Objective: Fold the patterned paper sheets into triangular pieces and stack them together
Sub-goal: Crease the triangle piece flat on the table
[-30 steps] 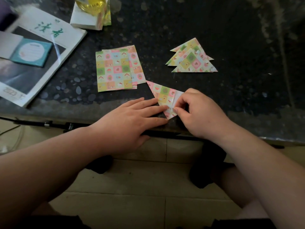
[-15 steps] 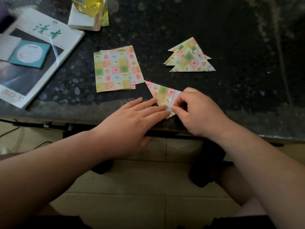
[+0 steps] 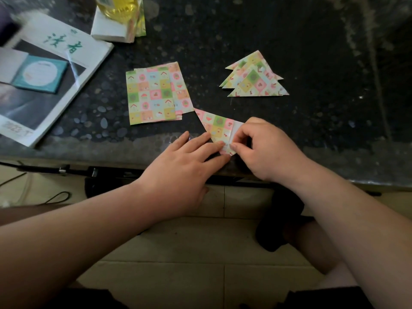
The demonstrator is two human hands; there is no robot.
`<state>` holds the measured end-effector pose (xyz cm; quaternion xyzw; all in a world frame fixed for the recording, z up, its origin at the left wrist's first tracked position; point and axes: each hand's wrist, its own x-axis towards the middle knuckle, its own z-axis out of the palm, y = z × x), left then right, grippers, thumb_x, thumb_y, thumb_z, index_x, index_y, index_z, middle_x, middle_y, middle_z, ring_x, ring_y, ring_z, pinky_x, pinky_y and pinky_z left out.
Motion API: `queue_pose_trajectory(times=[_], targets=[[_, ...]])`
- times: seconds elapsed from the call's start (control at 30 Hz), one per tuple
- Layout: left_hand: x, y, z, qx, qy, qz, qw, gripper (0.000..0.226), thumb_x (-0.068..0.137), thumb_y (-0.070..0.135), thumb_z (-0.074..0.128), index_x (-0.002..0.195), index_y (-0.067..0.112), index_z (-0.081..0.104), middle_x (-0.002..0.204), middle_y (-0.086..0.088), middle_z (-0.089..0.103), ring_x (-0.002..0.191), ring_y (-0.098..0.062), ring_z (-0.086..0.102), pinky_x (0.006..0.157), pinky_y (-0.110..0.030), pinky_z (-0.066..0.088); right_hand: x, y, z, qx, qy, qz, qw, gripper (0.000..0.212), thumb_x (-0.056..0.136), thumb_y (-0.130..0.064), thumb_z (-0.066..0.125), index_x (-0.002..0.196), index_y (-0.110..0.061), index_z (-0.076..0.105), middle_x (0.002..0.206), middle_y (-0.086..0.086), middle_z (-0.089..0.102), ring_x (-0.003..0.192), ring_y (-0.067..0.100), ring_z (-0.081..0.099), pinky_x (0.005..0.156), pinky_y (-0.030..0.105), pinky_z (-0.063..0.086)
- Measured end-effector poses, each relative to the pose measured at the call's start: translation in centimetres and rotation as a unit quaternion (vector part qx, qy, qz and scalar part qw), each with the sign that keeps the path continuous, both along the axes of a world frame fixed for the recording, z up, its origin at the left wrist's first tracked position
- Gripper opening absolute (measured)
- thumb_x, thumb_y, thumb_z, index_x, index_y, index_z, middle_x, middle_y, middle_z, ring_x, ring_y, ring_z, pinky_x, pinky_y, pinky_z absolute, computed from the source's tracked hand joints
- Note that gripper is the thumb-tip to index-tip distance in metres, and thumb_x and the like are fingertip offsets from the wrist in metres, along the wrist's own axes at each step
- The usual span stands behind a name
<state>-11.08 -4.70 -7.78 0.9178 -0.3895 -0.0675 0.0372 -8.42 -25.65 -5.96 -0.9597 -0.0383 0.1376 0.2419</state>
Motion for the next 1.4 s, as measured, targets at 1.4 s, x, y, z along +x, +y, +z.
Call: queue_pose_trajectory(times=[1.4], targets=[[-2.5, -2.7, 0.0, 0.027, 0.001, 0.037, 0.999, 0.096, 0.093, 0.048, 0.059, 0.162, 0.005, 0.008, 0.169, -0.013, 0.010, 0.155, -0.031, 0.012, 0.124, -0.042, 0.001, 0.5, -0.2, 1.1, -0.031, 0.047, -0.021, 0.998, 0.022, 0.095, -0.035, 0.070, 0.075, -0.032, 0.061, 0.093, -0.011, 0.052, 0.081, 0.006, 0.054, 0.069, 0.026, 0.042]])
